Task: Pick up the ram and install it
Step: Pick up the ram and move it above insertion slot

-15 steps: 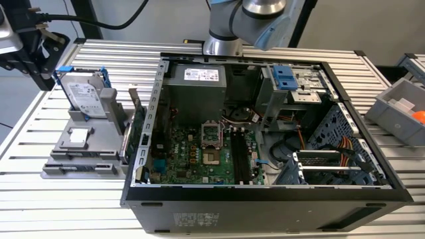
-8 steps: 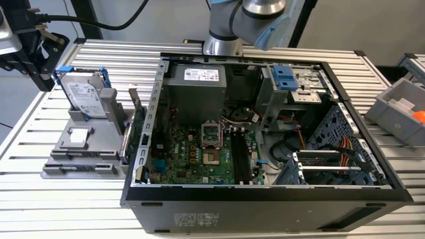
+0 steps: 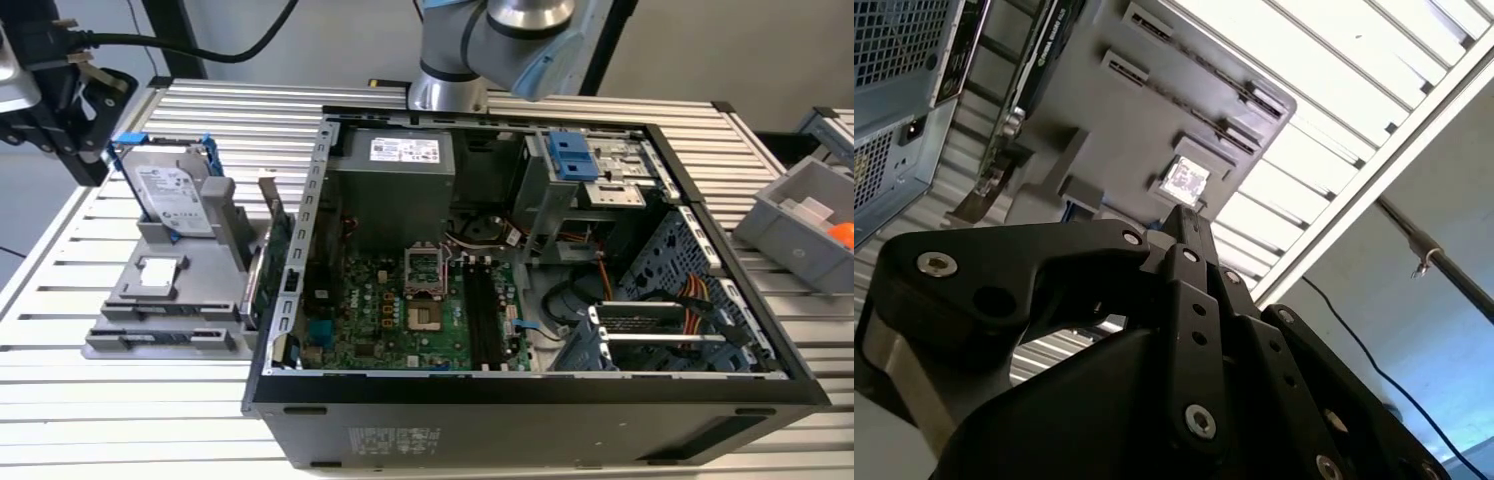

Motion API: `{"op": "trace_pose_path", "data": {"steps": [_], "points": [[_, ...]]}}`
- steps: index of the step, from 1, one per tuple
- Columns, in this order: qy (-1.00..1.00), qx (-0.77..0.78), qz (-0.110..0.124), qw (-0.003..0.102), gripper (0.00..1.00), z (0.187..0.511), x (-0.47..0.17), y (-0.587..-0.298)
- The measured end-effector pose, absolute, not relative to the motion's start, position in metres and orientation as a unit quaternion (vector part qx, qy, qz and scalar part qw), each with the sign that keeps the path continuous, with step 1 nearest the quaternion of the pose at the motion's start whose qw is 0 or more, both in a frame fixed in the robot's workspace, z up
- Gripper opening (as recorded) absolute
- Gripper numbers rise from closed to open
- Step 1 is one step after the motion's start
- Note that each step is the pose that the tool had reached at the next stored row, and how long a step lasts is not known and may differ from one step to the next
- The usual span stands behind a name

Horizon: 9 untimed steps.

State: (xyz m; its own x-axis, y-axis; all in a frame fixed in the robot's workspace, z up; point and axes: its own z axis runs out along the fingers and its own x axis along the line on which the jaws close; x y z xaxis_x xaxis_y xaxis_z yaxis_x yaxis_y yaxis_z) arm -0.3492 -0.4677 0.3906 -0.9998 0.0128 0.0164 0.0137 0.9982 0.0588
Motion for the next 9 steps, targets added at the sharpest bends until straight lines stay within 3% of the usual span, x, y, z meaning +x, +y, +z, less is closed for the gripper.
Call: {"op": "trace_pose_path", "data": {"steps": [9], "points": [[-1.000, -0.007, -0.029, 0.009, 0.00, 0.390, -0.346, -0.486]]}}
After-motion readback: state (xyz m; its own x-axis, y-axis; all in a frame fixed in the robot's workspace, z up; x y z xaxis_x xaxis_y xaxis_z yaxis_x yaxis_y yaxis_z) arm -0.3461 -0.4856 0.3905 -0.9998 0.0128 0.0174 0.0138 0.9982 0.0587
